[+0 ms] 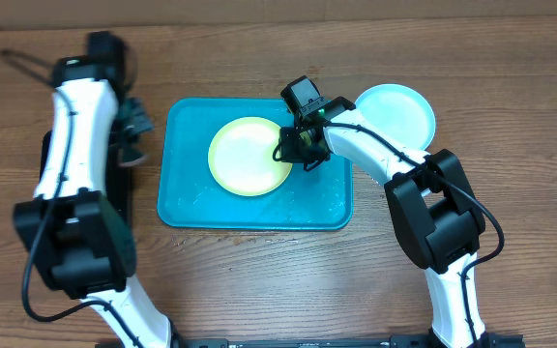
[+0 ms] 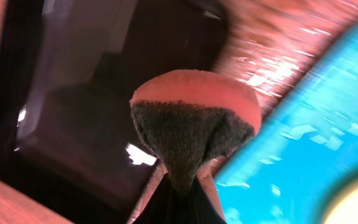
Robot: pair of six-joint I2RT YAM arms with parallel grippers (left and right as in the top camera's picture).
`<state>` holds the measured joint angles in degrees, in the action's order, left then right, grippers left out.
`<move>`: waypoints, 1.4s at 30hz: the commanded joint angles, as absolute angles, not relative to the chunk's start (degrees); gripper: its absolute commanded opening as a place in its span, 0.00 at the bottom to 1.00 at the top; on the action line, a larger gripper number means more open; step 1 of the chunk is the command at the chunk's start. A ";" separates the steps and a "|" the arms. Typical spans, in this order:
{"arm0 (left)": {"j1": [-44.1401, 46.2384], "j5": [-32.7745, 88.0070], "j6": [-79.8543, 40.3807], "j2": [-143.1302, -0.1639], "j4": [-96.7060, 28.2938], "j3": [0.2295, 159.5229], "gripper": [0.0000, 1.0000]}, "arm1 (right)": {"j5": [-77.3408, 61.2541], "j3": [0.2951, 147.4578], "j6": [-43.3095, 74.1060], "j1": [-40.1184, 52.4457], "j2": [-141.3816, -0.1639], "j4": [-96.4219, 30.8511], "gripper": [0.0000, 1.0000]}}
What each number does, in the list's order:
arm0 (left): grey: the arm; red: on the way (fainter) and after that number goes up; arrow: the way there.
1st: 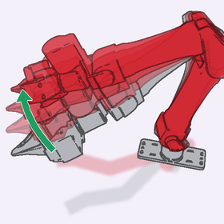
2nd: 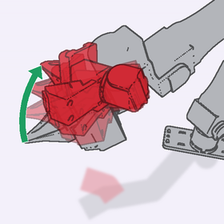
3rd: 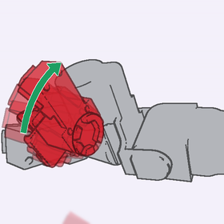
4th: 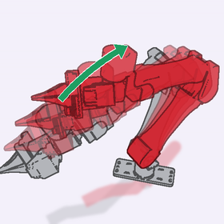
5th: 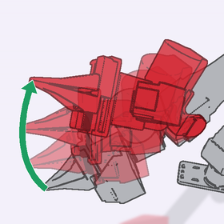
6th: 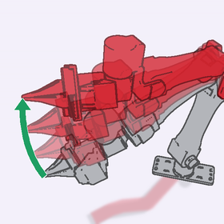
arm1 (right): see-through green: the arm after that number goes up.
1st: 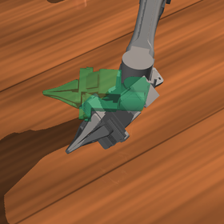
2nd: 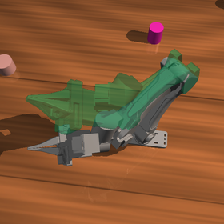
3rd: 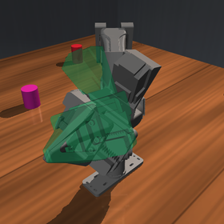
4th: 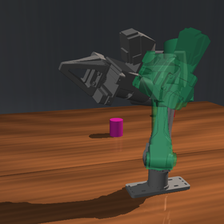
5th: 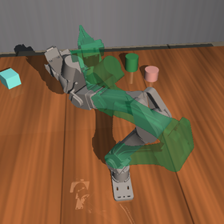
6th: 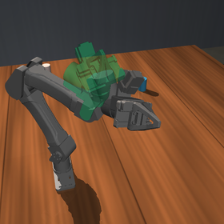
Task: Clean dirty plates on tray and stack at the side
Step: 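Return the sponge to the black tray with the left gripper, then lift the yellow plate with the right gripper toward the stacked plates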
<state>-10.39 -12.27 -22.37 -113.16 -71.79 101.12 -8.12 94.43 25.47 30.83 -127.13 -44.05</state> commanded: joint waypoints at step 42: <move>-24.36 -0.36 -21.87 -113.12 -64.51 99.85 1.00 | 66.24 114.85 -1.23 46.83 -119.33 -54.15 0.04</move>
<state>-24.62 -1.02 -22.17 -113.27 -64.51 98.83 47.86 113.36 4.80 44.95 -121.60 -55.44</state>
